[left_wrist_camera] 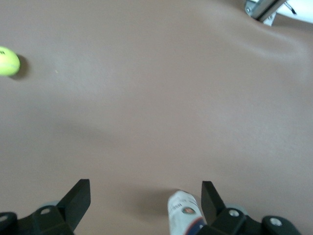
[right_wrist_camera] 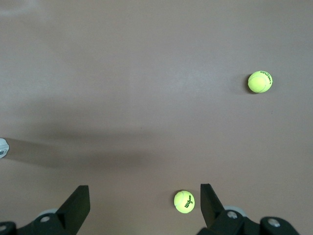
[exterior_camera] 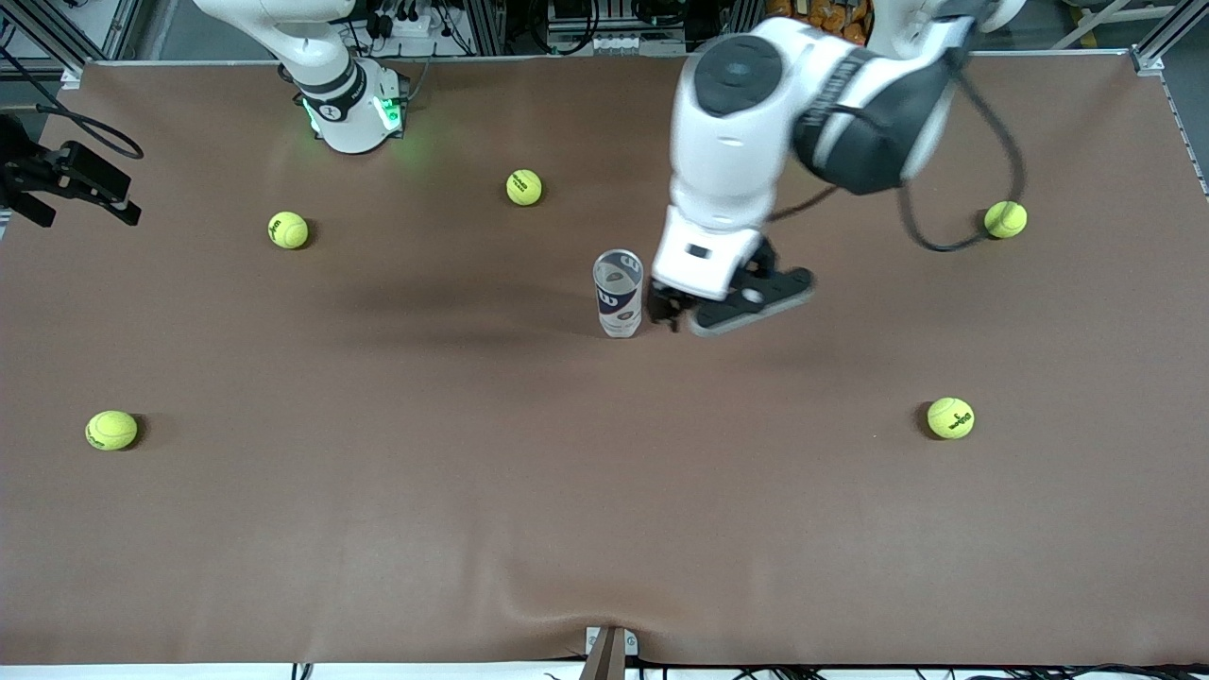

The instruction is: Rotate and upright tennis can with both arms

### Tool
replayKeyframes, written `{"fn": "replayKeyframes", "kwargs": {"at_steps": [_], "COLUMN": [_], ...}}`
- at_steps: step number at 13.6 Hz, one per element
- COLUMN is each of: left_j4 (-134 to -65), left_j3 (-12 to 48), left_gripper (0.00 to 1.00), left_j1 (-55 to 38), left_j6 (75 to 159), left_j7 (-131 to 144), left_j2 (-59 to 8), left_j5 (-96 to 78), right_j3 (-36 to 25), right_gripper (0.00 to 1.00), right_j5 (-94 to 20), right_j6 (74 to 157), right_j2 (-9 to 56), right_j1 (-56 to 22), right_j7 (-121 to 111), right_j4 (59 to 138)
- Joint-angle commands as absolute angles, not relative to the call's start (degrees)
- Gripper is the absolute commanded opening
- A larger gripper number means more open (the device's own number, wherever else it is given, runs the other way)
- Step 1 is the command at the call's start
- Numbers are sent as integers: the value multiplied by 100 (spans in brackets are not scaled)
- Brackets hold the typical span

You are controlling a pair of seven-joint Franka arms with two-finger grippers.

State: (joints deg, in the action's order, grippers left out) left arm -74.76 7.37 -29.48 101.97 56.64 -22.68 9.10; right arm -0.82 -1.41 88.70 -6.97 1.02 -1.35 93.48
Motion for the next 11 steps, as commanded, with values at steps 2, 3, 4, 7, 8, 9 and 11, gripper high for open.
{"fn": "replayKeyframes", "kwargs": {"at_steps": [2,3,4,7,8,9,11], "left_j4": [-7532,-7532,-7532,-7532,-7550,-7619,-7620], "left_j3": [782,782,782,826,844,844,861], "left_gripper": [100,100,100,100,100,100,100], "left_j1": [-2366,-2216,-2023,-1313,-1153,-1056,-775], "left_j6": [10081,10055,10046,10046,10046,9994,9661], "left_j7": [4792,4581,4292,3343,3079,2806,2436], "left_j2": [-2092,-2074,-2057,-2039,-2004,-1952,-1802], "left_j5": [756,756,756,415,283,246,246], "right_j3": [-53,-53,-53,-53,-53,-53,-53], "right_gripper": [100,100,100,100,100,100,100], "right_j5": [-167,-167,-167,-167,-167,-167,-167], "right_j6": [8780,8780,8780,8780,8780,8780,8780], "right_j2": [-642,-642,-642,-642,-642,-642,-642], "right_j1": [141,141,141,141,141,141,141], "right_j7": [-62,-62,-62,-62,-62,-62,-62], "right_j4": [9211,9211,9211,9211,9211,9211,9211]}}
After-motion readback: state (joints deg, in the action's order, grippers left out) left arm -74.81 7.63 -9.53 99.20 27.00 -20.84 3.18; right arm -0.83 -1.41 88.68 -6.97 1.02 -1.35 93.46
